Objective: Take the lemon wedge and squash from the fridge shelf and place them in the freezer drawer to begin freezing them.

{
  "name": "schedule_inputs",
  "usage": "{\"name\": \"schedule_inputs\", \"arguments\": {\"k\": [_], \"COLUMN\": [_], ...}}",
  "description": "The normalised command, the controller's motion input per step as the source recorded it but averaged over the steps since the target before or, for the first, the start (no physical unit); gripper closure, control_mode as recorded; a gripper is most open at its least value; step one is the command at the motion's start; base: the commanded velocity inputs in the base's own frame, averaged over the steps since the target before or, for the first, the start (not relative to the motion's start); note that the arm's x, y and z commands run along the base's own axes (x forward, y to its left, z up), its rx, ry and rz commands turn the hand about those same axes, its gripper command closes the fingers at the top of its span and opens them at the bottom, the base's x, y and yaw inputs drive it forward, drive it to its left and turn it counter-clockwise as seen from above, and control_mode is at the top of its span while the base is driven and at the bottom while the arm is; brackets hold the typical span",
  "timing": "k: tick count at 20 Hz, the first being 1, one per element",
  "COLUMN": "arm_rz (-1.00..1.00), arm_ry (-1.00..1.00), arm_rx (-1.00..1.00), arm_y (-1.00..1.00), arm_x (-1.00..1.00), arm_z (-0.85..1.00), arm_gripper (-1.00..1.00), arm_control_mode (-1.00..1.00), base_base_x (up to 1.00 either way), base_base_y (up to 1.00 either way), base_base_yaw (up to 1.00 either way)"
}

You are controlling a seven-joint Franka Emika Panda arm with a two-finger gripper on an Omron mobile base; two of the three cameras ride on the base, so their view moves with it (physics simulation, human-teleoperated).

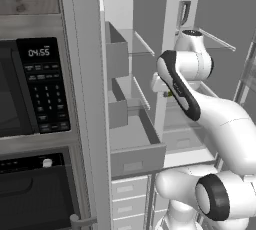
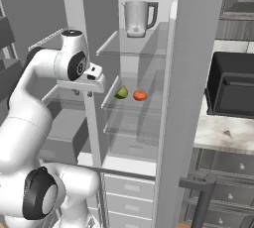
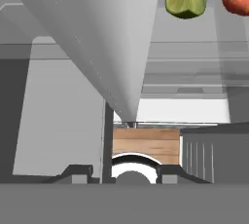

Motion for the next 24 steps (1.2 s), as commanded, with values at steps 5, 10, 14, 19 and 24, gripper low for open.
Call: {"name": "schedule_inputs", "arguments": {"k": [5, 10, 14, 19, 24], "arm_rz": [-0.13, -0.48, -0.29, -0.22, -0.07], "arm_ry": [-0.15, -0.01, 0.00, -0.04, -0.08], "arm_rx": [0.02, 0.15, 0.15, 0.05, 0.00], "arm_y": [-0.23, -0.99, -0.79, -0.45, -0.06], "arm_x": [-0.22, -0.04, 0.26, 0.43, 0.67], "arm_z": [0.00, -0.06, 0.00, -0.34, -0.77], "arm_gripper": [-1.00, -1.00, -1.00, -1.00, -1.00], "arm_control_mode": [-1.00, -1.00, -1.00, -1.00, -1.00], "base_base_x": [0.00, 0.00, 0.00, 0.00, 0.00], "base_base_y": [0.00, 0.00, 0.00, 0.00, 0.00], "base_base_yaw": [0.00, 0.00, 0.00, 0.00, 0.00]}}
